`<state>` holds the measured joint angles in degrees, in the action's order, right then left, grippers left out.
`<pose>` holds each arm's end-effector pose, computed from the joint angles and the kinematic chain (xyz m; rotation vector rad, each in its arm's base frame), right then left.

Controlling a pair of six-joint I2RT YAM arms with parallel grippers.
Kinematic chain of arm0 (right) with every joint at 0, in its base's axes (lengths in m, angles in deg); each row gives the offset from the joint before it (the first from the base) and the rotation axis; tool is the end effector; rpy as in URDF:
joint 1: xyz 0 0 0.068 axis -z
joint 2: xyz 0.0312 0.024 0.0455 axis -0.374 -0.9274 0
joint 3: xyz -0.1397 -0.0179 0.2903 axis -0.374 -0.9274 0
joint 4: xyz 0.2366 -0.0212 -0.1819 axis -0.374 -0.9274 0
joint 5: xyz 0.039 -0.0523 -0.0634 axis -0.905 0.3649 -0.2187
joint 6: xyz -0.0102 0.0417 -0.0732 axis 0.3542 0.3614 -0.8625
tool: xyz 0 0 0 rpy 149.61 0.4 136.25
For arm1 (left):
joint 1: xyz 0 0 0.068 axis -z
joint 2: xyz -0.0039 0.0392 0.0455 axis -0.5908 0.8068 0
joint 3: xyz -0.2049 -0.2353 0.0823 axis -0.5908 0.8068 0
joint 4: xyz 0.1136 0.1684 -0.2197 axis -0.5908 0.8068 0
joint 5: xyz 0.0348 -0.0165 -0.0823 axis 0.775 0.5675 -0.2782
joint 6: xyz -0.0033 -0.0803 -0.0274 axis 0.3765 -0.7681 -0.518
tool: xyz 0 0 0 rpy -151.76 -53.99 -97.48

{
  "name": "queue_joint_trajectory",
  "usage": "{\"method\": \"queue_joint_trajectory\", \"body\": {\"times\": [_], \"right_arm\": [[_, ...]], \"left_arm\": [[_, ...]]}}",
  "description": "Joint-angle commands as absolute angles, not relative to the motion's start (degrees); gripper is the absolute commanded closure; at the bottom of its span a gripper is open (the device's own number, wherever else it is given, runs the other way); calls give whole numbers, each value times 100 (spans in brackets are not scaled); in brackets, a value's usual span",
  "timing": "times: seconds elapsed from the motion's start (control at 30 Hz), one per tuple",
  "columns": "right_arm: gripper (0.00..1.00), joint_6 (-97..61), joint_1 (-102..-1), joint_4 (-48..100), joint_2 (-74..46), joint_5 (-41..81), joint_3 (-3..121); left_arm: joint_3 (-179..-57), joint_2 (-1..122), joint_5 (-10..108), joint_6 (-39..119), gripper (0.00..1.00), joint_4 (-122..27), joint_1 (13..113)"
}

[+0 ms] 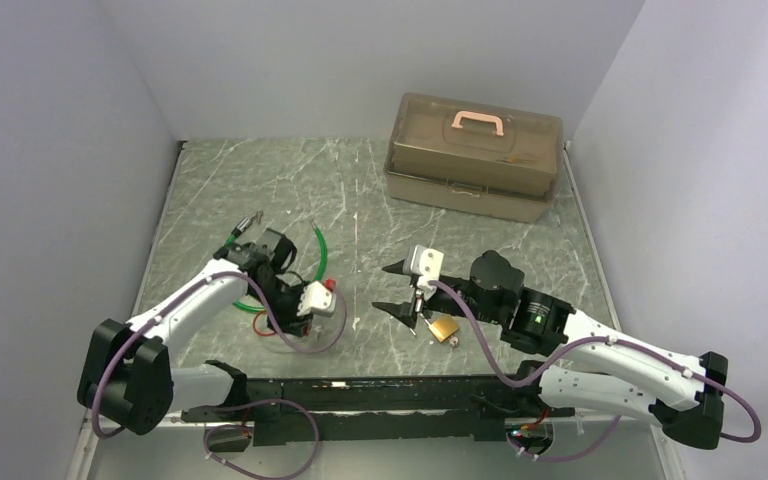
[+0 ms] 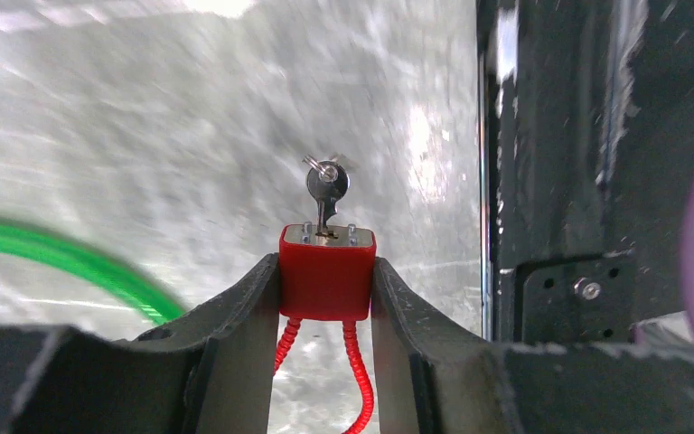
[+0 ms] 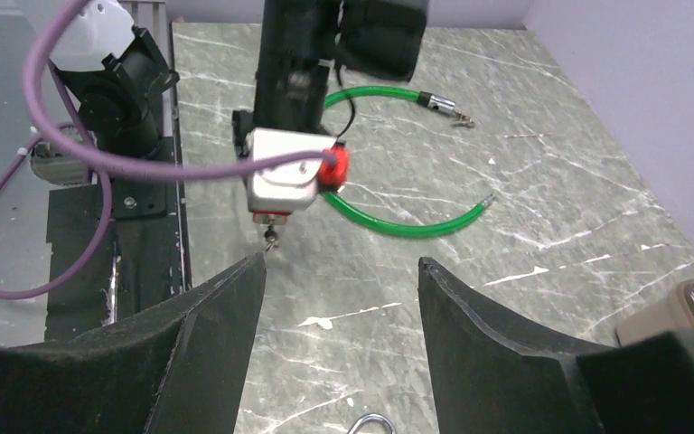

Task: Unlock with the key

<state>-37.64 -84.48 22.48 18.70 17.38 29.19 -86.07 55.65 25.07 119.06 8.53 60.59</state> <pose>0.1007 0.2229 0.3779 -1.1822 1.2987 0.7968 0.1712 -0.1213 0.1822 2.0052 1.9009 -0.6946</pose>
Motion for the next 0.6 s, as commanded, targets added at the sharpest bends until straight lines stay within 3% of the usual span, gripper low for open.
{"method": "queue_joint_trajectory", "body": {"times": [0.0,0.27,0.57], "right_arm": [[36,-3745,-8384,2315,2078,1825,3253],[31,-3757,-8346,2278,2338,1720,3415],[20,-4391,-8320,1761,2221,1071,4016]], "left_arm": [[-9943,5597,1129,11763,88,2273,6065],[-11727,6381,-778,12056,89,4410,5966],[-12877,6468,-2870,10965,94,4500,5858]]}}
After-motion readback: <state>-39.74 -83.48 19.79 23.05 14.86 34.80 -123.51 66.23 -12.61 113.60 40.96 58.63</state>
